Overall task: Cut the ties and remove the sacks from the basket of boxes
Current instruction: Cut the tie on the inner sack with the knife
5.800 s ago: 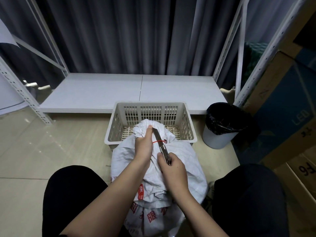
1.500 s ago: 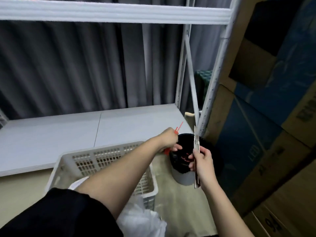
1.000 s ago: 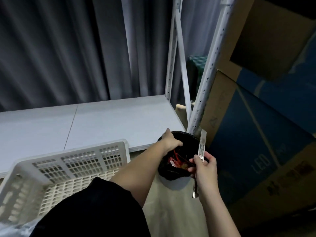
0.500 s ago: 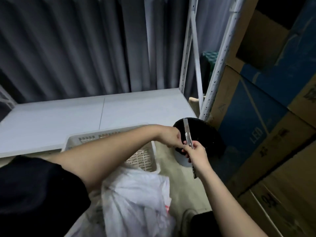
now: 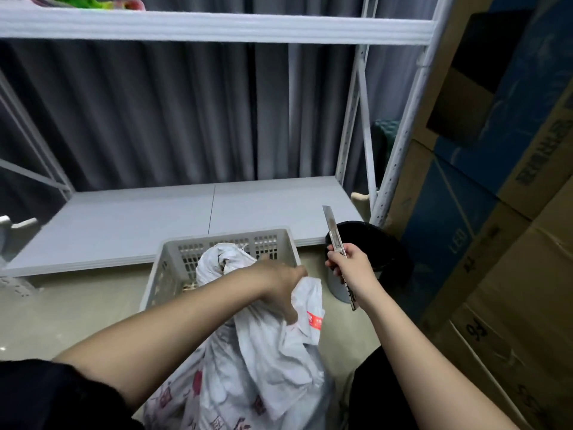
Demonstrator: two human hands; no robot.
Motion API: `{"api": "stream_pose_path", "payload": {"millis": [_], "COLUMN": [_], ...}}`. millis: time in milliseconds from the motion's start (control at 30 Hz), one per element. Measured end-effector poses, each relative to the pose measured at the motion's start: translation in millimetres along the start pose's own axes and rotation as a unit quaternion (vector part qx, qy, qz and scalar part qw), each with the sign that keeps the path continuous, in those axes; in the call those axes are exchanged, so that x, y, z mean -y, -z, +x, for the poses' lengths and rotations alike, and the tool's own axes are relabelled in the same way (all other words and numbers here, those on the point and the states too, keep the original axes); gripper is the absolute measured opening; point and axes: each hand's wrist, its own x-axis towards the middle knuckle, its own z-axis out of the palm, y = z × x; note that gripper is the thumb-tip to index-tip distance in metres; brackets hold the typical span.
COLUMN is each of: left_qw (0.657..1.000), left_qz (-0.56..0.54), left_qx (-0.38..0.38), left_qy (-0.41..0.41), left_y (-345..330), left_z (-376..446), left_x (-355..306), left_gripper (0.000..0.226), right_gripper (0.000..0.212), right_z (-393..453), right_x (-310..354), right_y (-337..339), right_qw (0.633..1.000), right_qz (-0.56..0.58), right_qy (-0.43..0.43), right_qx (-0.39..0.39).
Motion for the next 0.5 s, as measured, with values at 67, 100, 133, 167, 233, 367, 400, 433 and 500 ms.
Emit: {"api": "stream_pose_path", "payload": {"millis": [67,100,133,167,233,367,400,433,500], "left_qw": [0.996,0.989,0.975,0.951,0.883,0.798,0.782,0.770,0.776], "left_qz": [-0.041,-0.098,-0.169,-0.242,-0.354,-0.446,-0.479,-0.506,-0.515], "left_qx": [-0.074,-0.106,-0.142,-0.185,-0.289,-0.395,-0.396,-0.388,-0.360], "left_qy": [0.014,0.026,0.041,0.060,0.107,0.090,0.051,0.009,-0.055], "left_y": [1,3,7,12,25,40,41,41,42], "left_z": [-6,-9,-12,-16,-20,-21,-23,-24,-27], "left_x": [8,14,22,29,42,58,63,68,78], "left_gripper": [0.066,0.061,0.058,0.058,0.067,0.084,0.088,0.094,0.101], "right_gripper": [0.008,0.009,0.013,0.015,0.015,0.038,0.028,0.020,0.024], "right_z": [-5,-7,-8,-10,-12,-12,-12,-12,-13], "right_x": [6,9,13,20,38,83,94,103,117], "right_y": [-4,-3,-3,-1,-1,-12,-15,-17,-22], "right_qw": [1.000,0.999,0.997,0.995,0.994,0.990,0.988,0.986,0.987], "right_qz": [0.004,0.006,0.011,0.015,0.031,0.082,0.097,0.099,0.072], "right_qy": [0.022,0.037,0.050,0.061,0.080,0.094,0.098,0.104,0.110], "right_qx": [-0.018,-0.035,-0.054,-0.071,-0.067,0.062,0.075,0.080,0.088]}}
